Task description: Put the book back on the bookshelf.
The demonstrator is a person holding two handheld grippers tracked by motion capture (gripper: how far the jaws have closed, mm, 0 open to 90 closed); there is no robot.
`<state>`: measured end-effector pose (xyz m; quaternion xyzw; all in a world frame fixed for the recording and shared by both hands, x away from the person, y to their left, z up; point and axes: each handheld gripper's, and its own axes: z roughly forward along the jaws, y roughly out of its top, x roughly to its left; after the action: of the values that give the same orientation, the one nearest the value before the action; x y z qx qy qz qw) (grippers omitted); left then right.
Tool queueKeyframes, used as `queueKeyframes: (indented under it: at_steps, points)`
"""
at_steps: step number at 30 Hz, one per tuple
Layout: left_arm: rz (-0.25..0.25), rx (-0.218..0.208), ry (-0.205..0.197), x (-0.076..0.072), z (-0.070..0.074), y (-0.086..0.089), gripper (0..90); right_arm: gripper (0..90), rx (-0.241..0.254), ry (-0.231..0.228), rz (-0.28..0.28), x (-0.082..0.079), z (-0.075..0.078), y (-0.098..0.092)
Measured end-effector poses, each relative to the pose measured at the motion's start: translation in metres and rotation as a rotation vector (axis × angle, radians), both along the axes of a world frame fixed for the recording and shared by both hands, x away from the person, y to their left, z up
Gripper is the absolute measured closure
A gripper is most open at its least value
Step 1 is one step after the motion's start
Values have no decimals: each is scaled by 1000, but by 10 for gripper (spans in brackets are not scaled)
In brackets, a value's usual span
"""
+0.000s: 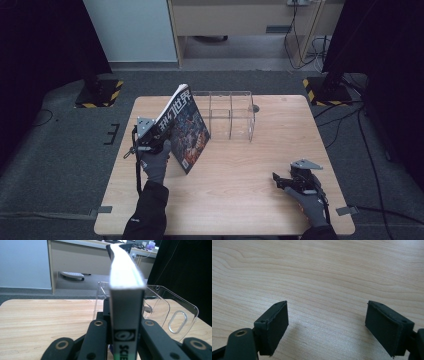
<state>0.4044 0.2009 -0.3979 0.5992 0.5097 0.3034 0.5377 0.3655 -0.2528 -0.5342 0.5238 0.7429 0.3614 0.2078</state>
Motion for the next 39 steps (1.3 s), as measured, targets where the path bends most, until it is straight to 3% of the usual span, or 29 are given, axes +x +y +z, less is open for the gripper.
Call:
queueKeyframes:
  at_steps: [8, 12, 25, 39]
  points:
    - [-3, -46, -10, 5, 15, -5, 821, 186, 1, 1, 0, 0, 0, -1]
    - [1, -47, -18, 11, 21, -10, 821, 186, 4, 1, -1, 0, 0, -1]
    - [57, -79, -53, 45, 38, -21, 820, 187, 8, -4, 7, 1, 0, -2]
    - [81, -81, -49, 81, 26, -43, 820, 187, 14, -2, 3, 0, 0, -5]
